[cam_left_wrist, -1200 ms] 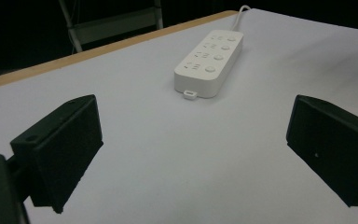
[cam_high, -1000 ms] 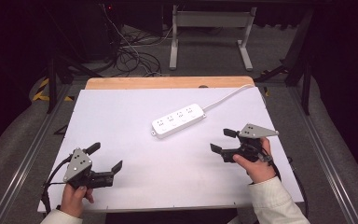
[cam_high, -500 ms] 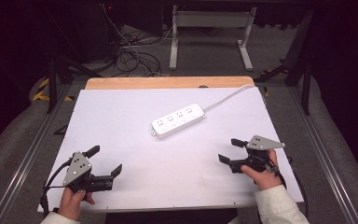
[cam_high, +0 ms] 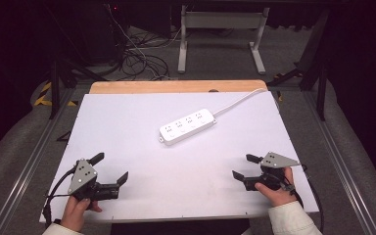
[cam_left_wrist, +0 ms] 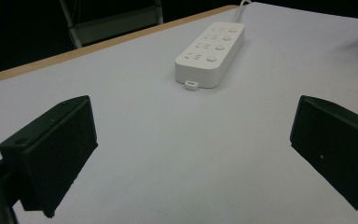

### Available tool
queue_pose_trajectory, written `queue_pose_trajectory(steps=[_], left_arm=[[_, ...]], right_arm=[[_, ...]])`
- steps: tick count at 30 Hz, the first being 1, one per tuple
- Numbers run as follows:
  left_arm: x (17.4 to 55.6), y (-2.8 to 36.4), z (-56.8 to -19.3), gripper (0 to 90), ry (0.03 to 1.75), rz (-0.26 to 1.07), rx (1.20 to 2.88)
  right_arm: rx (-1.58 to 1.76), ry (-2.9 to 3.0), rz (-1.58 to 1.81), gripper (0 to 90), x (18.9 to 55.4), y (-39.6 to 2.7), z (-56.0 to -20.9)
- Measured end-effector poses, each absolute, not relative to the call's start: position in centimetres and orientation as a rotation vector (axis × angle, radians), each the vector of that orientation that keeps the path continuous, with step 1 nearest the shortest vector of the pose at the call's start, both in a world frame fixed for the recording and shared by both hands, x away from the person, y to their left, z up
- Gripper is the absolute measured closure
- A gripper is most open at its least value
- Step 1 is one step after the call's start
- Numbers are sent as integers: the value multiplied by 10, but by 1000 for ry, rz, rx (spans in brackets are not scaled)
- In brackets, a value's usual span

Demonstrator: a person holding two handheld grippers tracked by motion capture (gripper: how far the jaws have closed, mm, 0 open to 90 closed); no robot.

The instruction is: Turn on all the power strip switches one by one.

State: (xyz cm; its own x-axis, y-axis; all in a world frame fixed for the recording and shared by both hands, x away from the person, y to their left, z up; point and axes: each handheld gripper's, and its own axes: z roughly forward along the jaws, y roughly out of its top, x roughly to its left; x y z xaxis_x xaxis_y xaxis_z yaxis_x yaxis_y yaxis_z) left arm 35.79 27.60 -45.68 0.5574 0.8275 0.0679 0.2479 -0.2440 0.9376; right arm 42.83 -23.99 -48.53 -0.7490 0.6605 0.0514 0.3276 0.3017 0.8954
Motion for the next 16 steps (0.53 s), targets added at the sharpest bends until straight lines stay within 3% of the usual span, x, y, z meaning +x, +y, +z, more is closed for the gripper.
queue_pose_trajectory(steps=[3,6,16], left_arm=[[361,281,-457,2,919,659,1752],[365,285,-459,1,940,619,1746],[363,275,-461,2,845,786,1820]], right_arm=[[869,2227,1435,153,428,-240,-483],[800,2287,1455,62,427,-240,-484],[877,2230,1427,51,428,-247,-482]])
